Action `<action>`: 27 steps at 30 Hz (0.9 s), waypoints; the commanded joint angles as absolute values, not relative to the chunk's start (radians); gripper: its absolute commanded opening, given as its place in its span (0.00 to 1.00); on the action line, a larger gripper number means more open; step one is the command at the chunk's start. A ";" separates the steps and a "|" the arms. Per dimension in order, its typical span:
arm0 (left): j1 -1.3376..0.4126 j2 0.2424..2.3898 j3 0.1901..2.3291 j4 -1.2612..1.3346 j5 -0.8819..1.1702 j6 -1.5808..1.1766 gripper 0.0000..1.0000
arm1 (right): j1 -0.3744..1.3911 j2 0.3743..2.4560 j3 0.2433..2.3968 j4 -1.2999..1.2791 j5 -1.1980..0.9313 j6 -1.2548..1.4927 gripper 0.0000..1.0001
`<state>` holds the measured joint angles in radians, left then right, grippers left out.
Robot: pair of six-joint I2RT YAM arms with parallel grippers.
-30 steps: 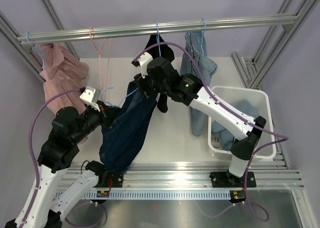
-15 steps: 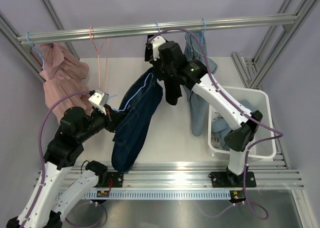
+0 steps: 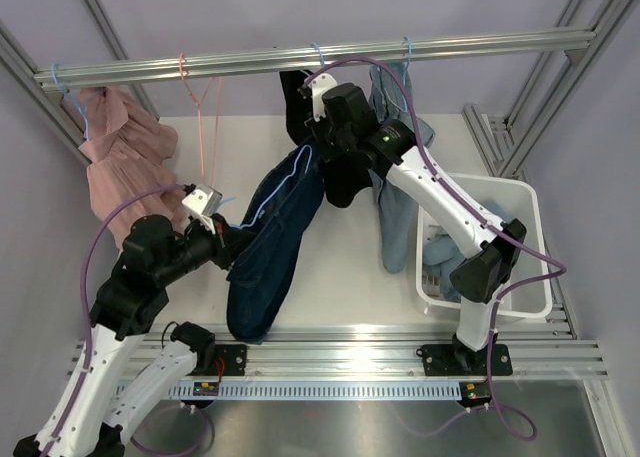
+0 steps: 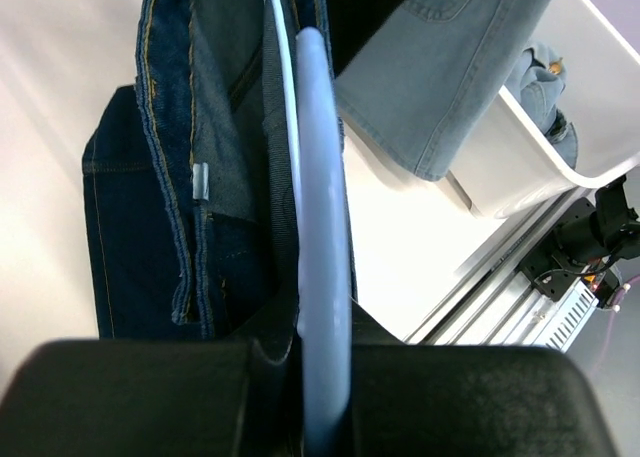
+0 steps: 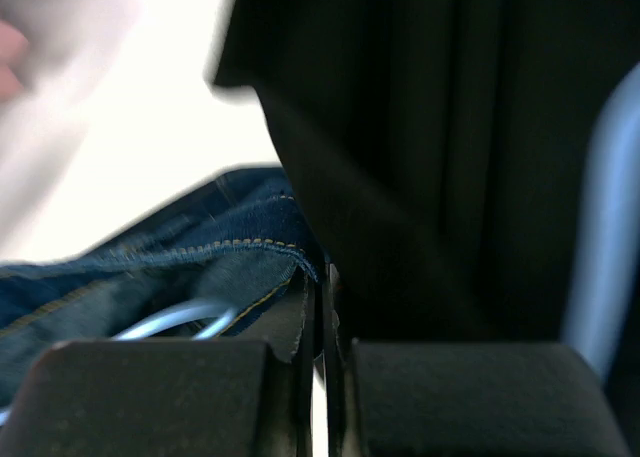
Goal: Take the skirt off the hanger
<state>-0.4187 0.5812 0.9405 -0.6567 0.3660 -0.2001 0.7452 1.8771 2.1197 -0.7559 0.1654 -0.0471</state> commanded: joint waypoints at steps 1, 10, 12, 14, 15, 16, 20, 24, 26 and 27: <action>-0.422 0.537 0.980 -0.710 0.442 -0.196 0.00 | 0.678 1.835 2.042 -0.644 0.244 -0.098 0.00; -0.422 0.532 0.950 -0.534 0.348 -0.297 0.00 | 0.678 1.711 1.829 -0.747 -0.280 -0.351 0.01; -0.422 0.537 0.950 -0.506 0.331 -0.314 0.00 | 0.678 1.686 1.801 -0.749 -0.327 -0.377 0.02; -0.422 0.549 0.948 -0.485 0.313 -0.339 0.00 | 0.678 1.654 1.776 -0.756 -0.388 -0.400 0.06; -0.420 0.554 0.950 -0.470 0.307 -0.348 0.00 | 0.678 1.643 1.754 -0.758 -0.402 -0.414 0.10; -0.420 0.560 0.950 -0.465 0.299 -0.353 0.00 | 0.678 1.622 1.741 -0.758 -0.414 -0.420 0.13; -0.422 0.561 0.939 -0.437 0.296 -0.377 0.00 | 0.678 1.569 1.694 -0.742 -0.411 -0.436 0.29; -0.422 0.561 0.928 -0.434 0.328 -0.379 0.00 | 0.667 1.517 1.686 -0.749 -0.397 -0.446 0.55; -0.420 0.560 0.925 -0.433 0.342 -0.376 0.00 | 0.655 1.502 1.695 -0.756 -0.397 -0.449 0.65; -0.420 0.560 0.925 -0.433 0.345 -0.374 0.00 | 0.650 1.488 1.697 -0.758 -0.399 -0.449 0.68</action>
<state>-0.4210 0.5415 0.9302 -0.6186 0.3489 -0.3336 0.6033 1.5528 1.6920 -0.7486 -0.2535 -0.3748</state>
